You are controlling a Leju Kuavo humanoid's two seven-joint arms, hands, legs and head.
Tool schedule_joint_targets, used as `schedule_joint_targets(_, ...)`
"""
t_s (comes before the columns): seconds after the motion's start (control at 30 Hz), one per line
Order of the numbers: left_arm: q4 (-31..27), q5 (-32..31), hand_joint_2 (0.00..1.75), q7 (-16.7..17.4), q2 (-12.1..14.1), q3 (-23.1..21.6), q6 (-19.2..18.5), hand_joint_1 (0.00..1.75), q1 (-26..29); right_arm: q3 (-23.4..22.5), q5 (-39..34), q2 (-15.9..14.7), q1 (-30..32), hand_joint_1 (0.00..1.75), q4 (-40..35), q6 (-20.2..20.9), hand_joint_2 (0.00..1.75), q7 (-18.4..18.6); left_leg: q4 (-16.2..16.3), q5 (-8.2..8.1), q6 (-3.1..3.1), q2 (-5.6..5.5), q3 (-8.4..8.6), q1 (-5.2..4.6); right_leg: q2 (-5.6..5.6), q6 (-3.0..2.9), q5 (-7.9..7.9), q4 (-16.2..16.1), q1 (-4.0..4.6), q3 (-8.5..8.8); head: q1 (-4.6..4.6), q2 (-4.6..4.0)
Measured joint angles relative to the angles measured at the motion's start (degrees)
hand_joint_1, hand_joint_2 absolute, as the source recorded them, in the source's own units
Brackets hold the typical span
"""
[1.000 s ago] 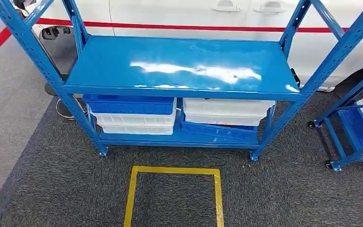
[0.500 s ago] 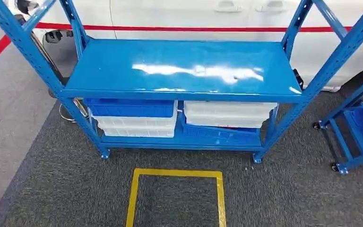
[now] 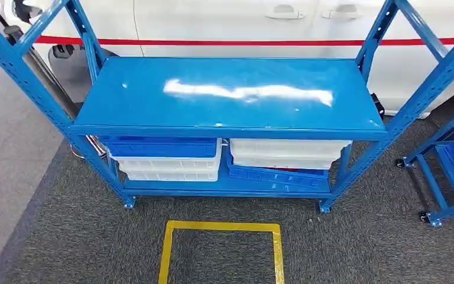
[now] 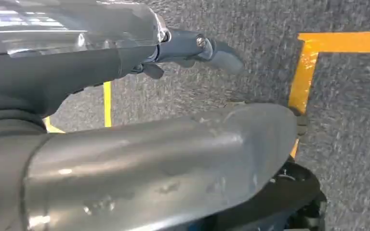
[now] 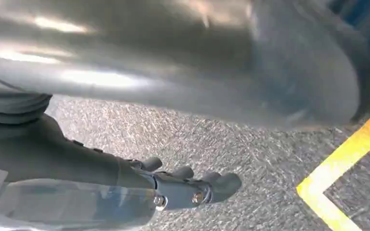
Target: Take the parts from the cabinet and place them on the table.
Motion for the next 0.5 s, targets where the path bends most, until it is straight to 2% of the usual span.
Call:
schedule_joint_targets(0.03,0.00,0.00,0.00,0.00,0.00,0.00,0.00,0.00,0.03,0.00,0.00,0.00,-0.12,0.00,0.00,0.00,0.00,0.02,-0.38,-0.23,0.46,-0.20,0.89,0.11,-0.01,0.40,0.36,0.38,-0.06,0.23,-0.02,0.00)
schedule_joint_targets(0.07,0.00,0.00,0.00,0.00,0.00,-0.02,-0.02,0.00,0.10,0.00,0.00,0.00,-0.27,0.00,-0.02,0.00,0.00,0.04,-1.28,-0.32,0.67,-0.25,1.88,0.45,0.03,0.65,0.60,2.28,-0.25,-0.52,0.07,0.00)
schedule_joint_targets(0.1,0.00,-0.02,0.00,0.00,0.00,-0.02,0.00,0.00,0.12,0.00,0.00,0.00,-0.25,0.00,-0.02,0.02,0.00,0.04,-1.67,-0.61,1.09,-0.21,2.84,0.42,0.01,0.79,0.87,5.66,-0.26,-2.24,0.35,0.00)
schedule_joint_targets(0.13,0.00,-0.07,0.00,0.00,0.00,-0.02,-0.04,0.00,0.08,-0.04,0.00,0.00,-0.21,0.00,-0.02,0.07,0.00,0.04,-1.86,-0.74,1.29,-0.12,3.40,0.41,0.02,0.82,-0.21,9.85,-0.25,-5.11,0.53,0.00)
schedule_joint_targets(0.2,0.00,-0.11,0.00,-0.20,-0.02,-0.06,-0.20,0.00,-0.02,-0.20,-0.02,-0.02,-0.22,0.00,-0.02,0.26,0.00,-0.09,-1.86,-1.53,1.62,-0.16,4.13,0.29,0.02,0.85,-4.19,16.32,-0.25,-10.75,0.61,0.00)
schedule_joint_targets(0.23,0.00,-0.11,0.00,-0.24,-0.02,-0.09,-0.20,0.00,-0.02,-0.33,-0.09,-0.02,-0.16,0.00,-0.02,0.35,0.00,-0.39,-1.86,-2.00,1.60,-0.26,4.69,0.24,0.01,0.91,-5.39,17.58,-0.23,-12.66,0.57,0.00)
schedule_joint_targets(0.27,0.00,-0.13,0.00,-0.26,-0.02,-0.09,-0.20,0.00,0.05,-0.39,-0.15,-0.02,-0.16,0.00,-0.02,0.37,0.00,-0.61,-1.86,-2.47,1.59,-0.32,5.27,0.22,0.01,0.95,-4.96,17.08,-0.17,-13.47,0.64,0.00)
schedule_joint_targets(0.3,0.00,-0.20,0.00,-0.28,-0.02,-0.09,-0.13,0.00,0.16,-0.46,-0.20,-0.02,-0.19,0.00,-0.02,0.42,0.00,-0.72,-1.85,-3.05,1.48,-0.38,6.13,0.22,0.01,0.78,-2.86,14.85,-0.06,-13.32,0.64,0.00)
schedule_joint_targets(0.33,0.00,-0.22,0.00,-0.28,-0.04,-0.09,-0.06,0.00,0.19,-0.48,-0.20,-0.02,-0.18,0.00,-0.02,0.42,0.00,-0.72,-1.86,-3.68,1.30,-0.41,7.02,0.23,0.01,0.67,0.65,11.06,0.01,-12.42,0.72,0.00)
schedule_joint_targets(0.37,0.00,-0.24,0.00,-0.31,-0.13,-0.09,-0.06,0.00,0.17,-0.52,-0.22,-0.02,-0.15,0.00,-0.02,0.41,0.00,-0.70,-1.85,-4.31,1.09,-0.41,7.85,0.22,-0.01,0.39,4.84,6.55,0.07,-11.29,0.72,0.00)
schedule_joint_targets(0.4,0.02,-0.24,0.00,-0.31,-0.18,-0.11,-0.06,0.00,0.16,-0.63,-0.22,-0.02,-0.02,0.00,0.00,0.42,0.00,-0.66,-1.83,-4.93,0.84,-0.38,7.94,0.20,-0.04,-0.04,8.34,2.85,0.19,-10.97,0.83,0.00)
schedule_joint_targets(0.43,0.02,-0.24,0.00,-0.31,-0.18,-0.11,-0.06,0.00,0.12,-0.74,-0.22,-0.02,-0.02,0.00,0.04,0.52,0.00,-0.59,-1.53,-5.21,0.58,-0.29,8.44,0.05,-0.02,-0.28,7.21,3.30,0.53,-11.55,0.70,0.00)
schedule_joint_targets(0.47,0.00,-0.24,0.00,-0.33,-0.20,-0.11,-0.04,0.00,-0.11,-0.79,-0.22,-0.02,-0.15,0.00,0.04,0.59,0.00,-0.59,-1.52,-5.47,0.15,-0.42,7.43,-0.01,-0.09,-0.82,7.32,2.97,0.74,-11.65,0.83,0.00)
schedule_joint_targets(0.5,0.00,-0.24,0.00,-0.33,-0.17,-0.11,-0.02,0.00,-0.13,-0.83,-0.28,-0.02,-0.12,0.00,0.04,0.61,0.00,-0.59,-1.34,-5.57,-0.19,-0.31,7.96,0.02,-0.02,-1.11,7.66,2.62,0.68,-11.83,0.85,0.00)
